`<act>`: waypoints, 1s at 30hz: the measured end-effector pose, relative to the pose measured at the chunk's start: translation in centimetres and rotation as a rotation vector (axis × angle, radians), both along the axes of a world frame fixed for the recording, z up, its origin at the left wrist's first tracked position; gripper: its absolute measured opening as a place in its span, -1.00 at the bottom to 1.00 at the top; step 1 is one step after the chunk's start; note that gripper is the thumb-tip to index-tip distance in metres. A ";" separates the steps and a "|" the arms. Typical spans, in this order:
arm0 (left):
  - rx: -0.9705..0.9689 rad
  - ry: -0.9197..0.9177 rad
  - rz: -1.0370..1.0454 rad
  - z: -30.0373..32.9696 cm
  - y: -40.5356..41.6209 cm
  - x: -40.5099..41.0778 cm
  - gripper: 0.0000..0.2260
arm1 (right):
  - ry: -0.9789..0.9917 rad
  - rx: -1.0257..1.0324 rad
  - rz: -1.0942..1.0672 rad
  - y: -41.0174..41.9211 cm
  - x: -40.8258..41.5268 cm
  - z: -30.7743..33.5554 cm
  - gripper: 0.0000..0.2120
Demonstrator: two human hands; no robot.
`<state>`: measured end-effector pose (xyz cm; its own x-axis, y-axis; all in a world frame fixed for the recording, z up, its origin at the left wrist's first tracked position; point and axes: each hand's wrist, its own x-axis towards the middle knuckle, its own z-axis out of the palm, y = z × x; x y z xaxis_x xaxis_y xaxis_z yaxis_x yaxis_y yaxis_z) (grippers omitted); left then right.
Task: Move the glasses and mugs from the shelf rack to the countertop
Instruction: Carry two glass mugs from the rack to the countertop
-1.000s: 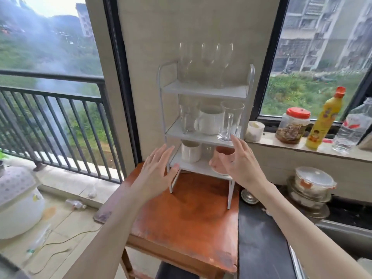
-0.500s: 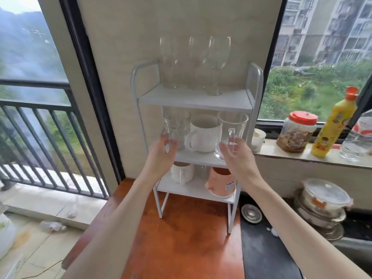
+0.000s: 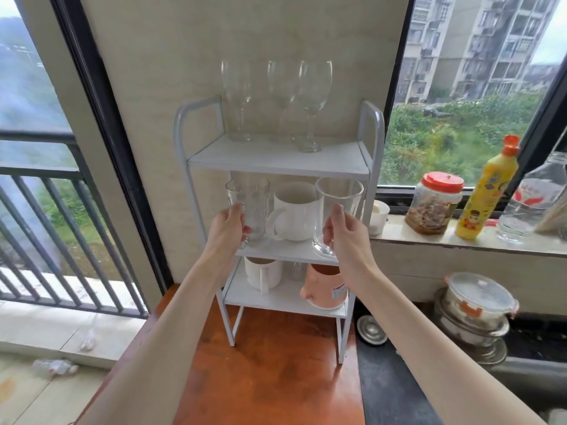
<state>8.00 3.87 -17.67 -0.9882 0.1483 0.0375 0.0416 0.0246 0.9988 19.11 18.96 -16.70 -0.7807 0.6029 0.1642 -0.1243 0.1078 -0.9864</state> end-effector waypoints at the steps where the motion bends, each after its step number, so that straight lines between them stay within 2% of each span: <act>1: 0.010 -0.006 0.006 0.0 -0.3 0.2 -0.76 | 0.009 0.023 -0.010 -0.1 0.2 -0.1 -0.61; 9: 0.113 -0.038 0.025 -0.5 -3.5 4.0 -0.78 | 0.071 0.076 -0.023 -2.5 4.4 -1.2 -0.62; 14: 0.153 0.019 -0.039 -0.2 -6.8 8.8 -0.73 | 0.120 0.001 -0.030 -5.4 10.1 -1.9 -0.62; 18: 0.139 0.068 -0.155 -1.6 -8.1 13.3 -0.72 | 0.116 -0.014 -0.110 -6.7 16.5 -4.1 -0.62; 21: 0.155 0.011 -0.258 -2.9 -7.3 17.5 -0.74 | 0.035 -0.060 -0.179 -7.0 22.0 -5.6 -0.63; 26: 0.074 -0.023 -0.469 -3.8 -4.0 24.8 -0.72 | -0.012 -0.113 -0.348 -6.0 31.7 -6.4 -0.62; 30: 0.113 -0.076 -0.605 -3.9 0.0 31.5 -0.72 | -0.011 -0.128 -0.543 -4.6 40.0 -5.3 -0.66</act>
<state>39.52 3.87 -21.56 -0.7307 0.6825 0.0180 -0.0566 -0.0868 0.9946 59.13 14.32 -22.04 -0.3536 0.9337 0.0568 -0.0744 0.0325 -0.9967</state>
